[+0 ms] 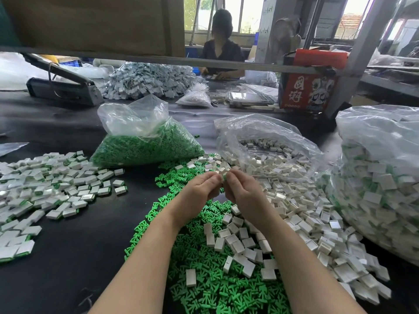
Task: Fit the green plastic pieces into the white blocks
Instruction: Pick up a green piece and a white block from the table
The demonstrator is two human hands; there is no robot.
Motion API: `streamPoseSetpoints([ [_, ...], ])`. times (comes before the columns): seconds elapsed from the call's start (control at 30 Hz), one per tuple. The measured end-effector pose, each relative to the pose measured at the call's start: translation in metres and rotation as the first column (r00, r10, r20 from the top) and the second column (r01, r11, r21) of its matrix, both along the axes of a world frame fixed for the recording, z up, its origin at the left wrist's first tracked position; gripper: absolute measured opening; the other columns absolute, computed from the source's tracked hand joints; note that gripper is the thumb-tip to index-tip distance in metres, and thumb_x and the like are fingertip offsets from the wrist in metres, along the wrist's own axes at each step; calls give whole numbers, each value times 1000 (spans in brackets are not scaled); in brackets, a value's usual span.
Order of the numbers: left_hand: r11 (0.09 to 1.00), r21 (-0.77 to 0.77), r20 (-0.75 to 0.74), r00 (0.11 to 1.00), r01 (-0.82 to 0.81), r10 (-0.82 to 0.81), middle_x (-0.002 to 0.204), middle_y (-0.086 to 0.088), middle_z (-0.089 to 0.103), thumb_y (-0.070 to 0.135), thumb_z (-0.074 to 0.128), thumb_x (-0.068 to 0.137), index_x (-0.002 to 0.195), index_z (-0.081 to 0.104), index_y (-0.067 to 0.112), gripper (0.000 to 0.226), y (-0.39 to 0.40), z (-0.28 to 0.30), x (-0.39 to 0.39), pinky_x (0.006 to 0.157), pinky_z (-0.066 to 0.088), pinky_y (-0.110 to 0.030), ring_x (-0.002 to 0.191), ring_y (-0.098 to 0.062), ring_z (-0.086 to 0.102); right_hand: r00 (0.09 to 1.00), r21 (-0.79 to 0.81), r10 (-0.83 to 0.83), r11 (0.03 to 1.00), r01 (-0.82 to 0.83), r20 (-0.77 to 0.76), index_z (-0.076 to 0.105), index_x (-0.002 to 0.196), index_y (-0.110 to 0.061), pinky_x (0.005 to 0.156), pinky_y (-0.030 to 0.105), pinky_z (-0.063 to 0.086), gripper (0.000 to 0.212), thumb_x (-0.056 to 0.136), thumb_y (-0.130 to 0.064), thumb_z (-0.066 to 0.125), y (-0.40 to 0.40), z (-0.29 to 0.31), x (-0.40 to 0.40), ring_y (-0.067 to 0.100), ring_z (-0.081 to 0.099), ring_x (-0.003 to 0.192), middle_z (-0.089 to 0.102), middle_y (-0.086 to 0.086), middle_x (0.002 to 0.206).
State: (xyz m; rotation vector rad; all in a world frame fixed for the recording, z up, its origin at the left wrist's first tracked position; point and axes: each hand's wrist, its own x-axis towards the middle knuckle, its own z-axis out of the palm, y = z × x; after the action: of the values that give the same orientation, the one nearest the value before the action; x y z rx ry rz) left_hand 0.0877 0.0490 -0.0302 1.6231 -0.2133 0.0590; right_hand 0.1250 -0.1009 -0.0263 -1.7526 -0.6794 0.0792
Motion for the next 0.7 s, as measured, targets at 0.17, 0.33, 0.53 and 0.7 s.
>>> streamPoseSetpoints([
  [0.17,996,82,-24,999,-22,24,62,19,51,18,38,105,79,66,27,39,1,-7,2,59,39,-11,61,0,44,995,-166,-53,984,67,88,52,75,-22,59,43,39,33,105,-22,37,2,-5,-2,13,44,60,51,-5,65],
  [0.33,989,148,-30,999,-15,19,70,18,64,29,40,94,92,62,12,27,-4,-8,2,69,45,-17,67,1,56,972,-345,-71,927,148,226,52,70,-28,59,33,36,41,97,-43,25,3,-2,-5,8,50,63,55,-9,67],
  [0.53,932,358,-24,997,-63,76,111,0,70,45,37,92,101,64,32,31,-6,-14,7,101,48,-44,109,-15,64,965,-513,-85,833,205,249,63,86,-19,76,38,48,63,102,-50,11,7,-3,-9,19,60,82,66,1,87],
  [0.7,840,531,21,993,-111,118,106,2,69,50,30,93,103,61,28,39,-11,-11,4,95,49,-44,102,-15,63,957,-536,-106,809,242,272,53,71,-23,67,35,42,57,104,-44,12,8,-3,-9,19,57,75,60,0,77],
])
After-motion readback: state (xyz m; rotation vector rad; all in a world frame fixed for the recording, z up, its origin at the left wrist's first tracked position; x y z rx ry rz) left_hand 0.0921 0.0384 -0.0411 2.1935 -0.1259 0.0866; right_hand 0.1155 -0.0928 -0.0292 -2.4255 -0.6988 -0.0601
